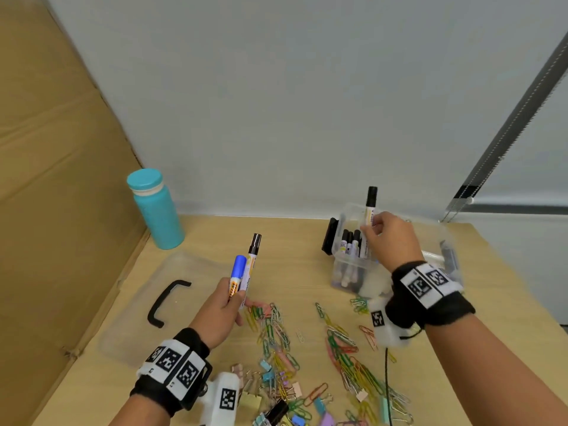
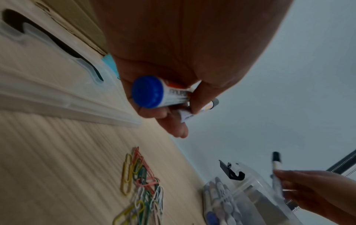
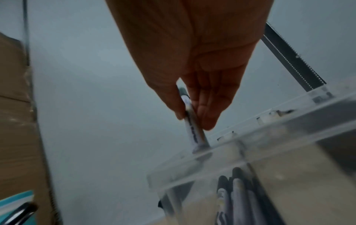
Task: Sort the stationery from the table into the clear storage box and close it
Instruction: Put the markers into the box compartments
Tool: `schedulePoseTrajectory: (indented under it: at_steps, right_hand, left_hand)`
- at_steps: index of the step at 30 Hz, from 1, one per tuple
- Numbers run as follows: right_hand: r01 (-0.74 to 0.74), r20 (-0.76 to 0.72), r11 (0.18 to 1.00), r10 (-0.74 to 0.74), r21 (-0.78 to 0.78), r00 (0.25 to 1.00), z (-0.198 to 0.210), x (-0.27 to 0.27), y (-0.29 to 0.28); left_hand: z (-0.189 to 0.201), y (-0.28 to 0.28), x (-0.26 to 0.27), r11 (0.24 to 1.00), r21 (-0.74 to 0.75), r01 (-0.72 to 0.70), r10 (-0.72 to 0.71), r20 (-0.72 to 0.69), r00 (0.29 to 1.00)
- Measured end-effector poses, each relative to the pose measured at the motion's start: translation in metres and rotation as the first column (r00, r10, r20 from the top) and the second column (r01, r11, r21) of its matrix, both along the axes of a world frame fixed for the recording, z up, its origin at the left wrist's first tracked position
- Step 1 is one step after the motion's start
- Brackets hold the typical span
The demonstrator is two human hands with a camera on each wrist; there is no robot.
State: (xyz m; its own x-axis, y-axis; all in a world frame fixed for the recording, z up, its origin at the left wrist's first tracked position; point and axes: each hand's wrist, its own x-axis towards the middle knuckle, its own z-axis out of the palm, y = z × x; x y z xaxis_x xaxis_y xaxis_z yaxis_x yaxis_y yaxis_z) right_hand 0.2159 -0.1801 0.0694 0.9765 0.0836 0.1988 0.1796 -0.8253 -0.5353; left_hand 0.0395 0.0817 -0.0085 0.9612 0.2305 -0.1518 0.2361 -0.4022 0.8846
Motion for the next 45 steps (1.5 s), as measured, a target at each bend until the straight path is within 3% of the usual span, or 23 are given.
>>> schedulePoseTrajectory:
  at_steps: [5, 7, 9, 11, 13, 16, 19, 23, 27, 30, 32, 34, 39, 41, 45]
  right_hand:
    - [0.031, -0.247, 0.945, -0.117, -0.326, 0.962, 0.002, 0.029, 0.018]
    - [0.009, -0.234, 0.906, -0.119, -0.424, 0.965, 0.001, 0.030, 0.021]
    - [0.016, -0.160, 0.906, -0.092, -0.422, 0.983, 0.002, 0.023, 0.021]
    - [-0.024, -0.077, 0.951, -0.001, -0.309, 0.997, 0.002, 0.009, 0.018]
    - [-0.179, -0.069, 0.976, 0.172, -0.121, 0.983, 0.001, -0.016, 0.015]
    - [-0.393, -0.215, 0.905, 0.422, 0.167, 0.881, -0.004, -0.063, 0.014]
    - [-0.378, -0.329, 0.799, 0.554, 0.467, 0.765, -0.017, -0.086, 0.014]
    - [-0.297, -0.278, 0.707, 0.576, 0.642, 0.769, -0.024, -0.090, 0.012]
    - [-0.178, -0.207, 0.722, 0.410, 0.668, 0.888, -0.007, -0.072, -0.002]
    - [-0.089, -0.067, 0.853, 0.144, 0.515, 0.987, 0.009, -0.037, -0.013]
    - [-0.039, 0.010, 0.941, 0.038, 0.336, 0.999, 0.014, -0.008, -0.015]
    - [-0.005, -0.021, 0.988, 0.008, 0.154, 1.000, 0.014, 0.016, -0.010]
    - [-0.008, -0.180, 0.956, -0.047, -0.294, 0.982, 0.013, 0.037, 0.008]
    - [-0.012, -0.184, 0.937, -0.056, -0.348, 0.981, 0.011, 0.036, 0.009]
    - [-0.012, -0.132, 0.953, -0.030, -0.302, 0.991, 0.007, 0.018, -0.010]
  left_hand:
    - [0.004, -0.007, -0.002, 0.999, 0.023, 0.042, -0.042, -0.001, 0.999]
    - [0.005, -0.008, -0.004, 0.998, 0.021, 0.057, -0.057, 0.001, 0.998]
    - [0.006, -0.009, -0.007, 0.998, 0.010, 0.067, -0.067, 0.007, 0.998]
    - [0.008, -0.014, -0.009, 0.997, -0.020, 0.072, -0.072, 0.023, 0.997]
    - [0.015, -0.023, -0.010, 0.993, -0.081, 0.088, -0.084, 0.053, 0.995]
    - [0.024, -0.043, -0.005, 0.977, -0.140, 0.160, -0.149, 0.088, 0.985]
    - [0.027, -0.066, 0.005, 0.964, -0.123, 0.234, -0.225, 0.086, 0.971]
    - [0.032, -0.093, 0.016, 0.945, -0.081, 0.318, -0.308, 0.109, 0.945]
    - [0.035, -0.101, 0.017, 0.955, -0.103, 0.277, -0.263, 0.135, 0.955]
    - [0.032, -0.097, 0.013, 0.966, -0.112, 0.231, -0.216, 0.133, 0.967]
    - [0.030, -0.091, 0.009, 0.973, -0.099, 0.210, -0.197, 0.128, 0.972]
    - [0.028, -0.086, 0.005, 0.976, -0.093, 0.197, -0.185, 0.122, 0.975]
    - [0.027, -0.076, -0.002, 0.981, -0.114, 0.157, -0.144, 0.118, 0.983]
    - [0.028, -0.071, -0.005, 0.982, -0.125, 0.144, -0.128, 0.124, 0.984]
    - [0.024, -0.063, -0.008, 0.990, -0.080, 0.118, -0.107, 0.129, 0.986]
